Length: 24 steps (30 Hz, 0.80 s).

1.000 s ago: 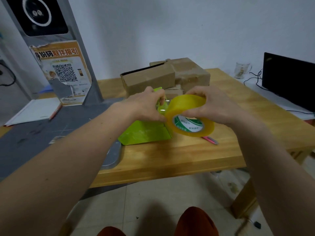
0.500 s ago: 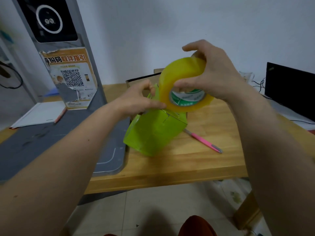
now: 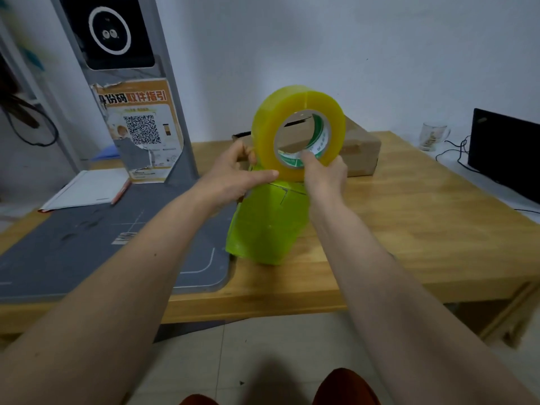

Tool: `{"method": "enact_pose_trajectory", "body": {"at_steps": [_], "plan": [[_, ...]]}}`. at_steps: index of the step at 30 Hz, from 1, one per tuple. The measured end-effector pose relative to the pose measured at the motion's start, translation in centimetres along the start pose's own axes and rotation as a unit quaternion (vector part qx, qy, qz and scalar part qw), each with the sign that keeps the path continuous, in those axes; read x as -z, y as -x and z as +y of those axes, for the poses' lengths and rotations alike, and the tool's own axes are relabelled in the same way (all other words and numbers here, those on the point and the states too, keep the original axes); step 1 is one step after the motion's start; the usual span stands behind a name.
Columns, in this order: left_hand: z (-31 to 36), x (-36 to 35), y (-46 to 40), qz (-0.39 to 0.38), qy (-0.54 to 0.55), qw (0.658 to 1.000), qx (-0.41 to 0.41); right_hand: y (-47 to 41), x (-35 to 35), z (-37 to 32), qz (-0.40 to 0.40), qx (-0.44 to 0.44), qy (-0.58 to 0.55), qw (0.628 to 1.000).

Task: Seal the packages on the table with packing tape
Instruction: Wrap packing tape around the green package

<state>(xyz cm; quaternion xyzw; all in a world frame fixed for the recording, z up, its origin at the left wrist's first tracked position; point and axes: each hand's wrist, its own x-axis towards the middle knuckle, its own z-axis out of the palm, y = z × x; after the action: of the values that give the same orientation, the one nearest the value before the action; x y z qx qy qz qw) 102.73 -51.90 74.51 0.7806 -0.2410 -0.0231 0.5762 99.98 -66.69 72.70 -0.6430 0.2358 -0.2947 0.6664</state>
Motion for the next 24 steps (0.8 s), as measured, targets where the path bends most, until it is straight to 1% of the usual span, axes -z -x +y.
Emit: {"method": "enact_pose_trajectory", "body": {"at_steps": [2, 4, 6, 8, 10, 12, 14, 16, 18, 20, 22, 24], "plan": [[-0.3, -0.5, 0.3, 0.025, -0.005, 0.999, 0.022, 0.0, 0.0, -0.8, 0.004, 0.065, 0.014, 0.998], [-0.9, -1.1, 0.8, 0.032, 0.039, 0.997, 0.065, 0.0, 0.2, -1.8, -0.013, 0.136, 0.046, 0.990], [-1.5, -1.8, 1.3, 0.027, 0.073, 0.994, 0.079, -0.1, 0.3, -2.3, -0.039, 0.173, 0.096, 0.979], [-2.2, -2.3, 1.6, 0.037, 0.037, 0.998, 0.043, -0.3, 0.6, -2.0, -0.048, 0.175, 0.140, 0.973], [-2.5, -2.7, 1.8, 0.049, 0.011, 0.999, -0.003, -0.5, 1.1, -1.6, -0.038, 0.140, 0.143, 0.979], [-2.1, -3.3, 2.0, 0.026, -0.013, 0.999, -0.038, -0.7, 1.7, -1.4, -0.030, 0.098, 0.138, 0.985], [-2.3, -3.9, 1.7, 0.013, -0.044, 0.996, -0.071, -0.9, 2.2, -1.4, -0.033, 0.081, 0.122, 0.989], [-2.5, -4.2, 1.3, 0.025, -0.059, 0.993, -0.095, -0.8, 2.4, -1.3, -0.033, 0.100, 0.100, 0.989], [-2.9, -4.2, 1.0, 0.050, -0.039, 0.993, -0.102, -0.7, 2.3, -1.3, -0.023, 0.134, 0.092, 0.986], [-3.2, -4.2, 1.1, 0.056, -0.021, 0.993, -0.100, -0.7, 2.3, -1.6, -0.023, 0.165, 0.113, 0.980], [-3.5, -4.2, 1.1, 0.066, -0.034, 0.993, -0.090, -0.9, 2.6, -1.7, -0.017, 0.189, 0.143, 0.972], [-3.8, -4.1, 1.0, 0.076, -0.068, 0.992, -0.080, -1.1, 3.1, -1.6, 0.001, 0.192, 0.139, 0.972]]}}
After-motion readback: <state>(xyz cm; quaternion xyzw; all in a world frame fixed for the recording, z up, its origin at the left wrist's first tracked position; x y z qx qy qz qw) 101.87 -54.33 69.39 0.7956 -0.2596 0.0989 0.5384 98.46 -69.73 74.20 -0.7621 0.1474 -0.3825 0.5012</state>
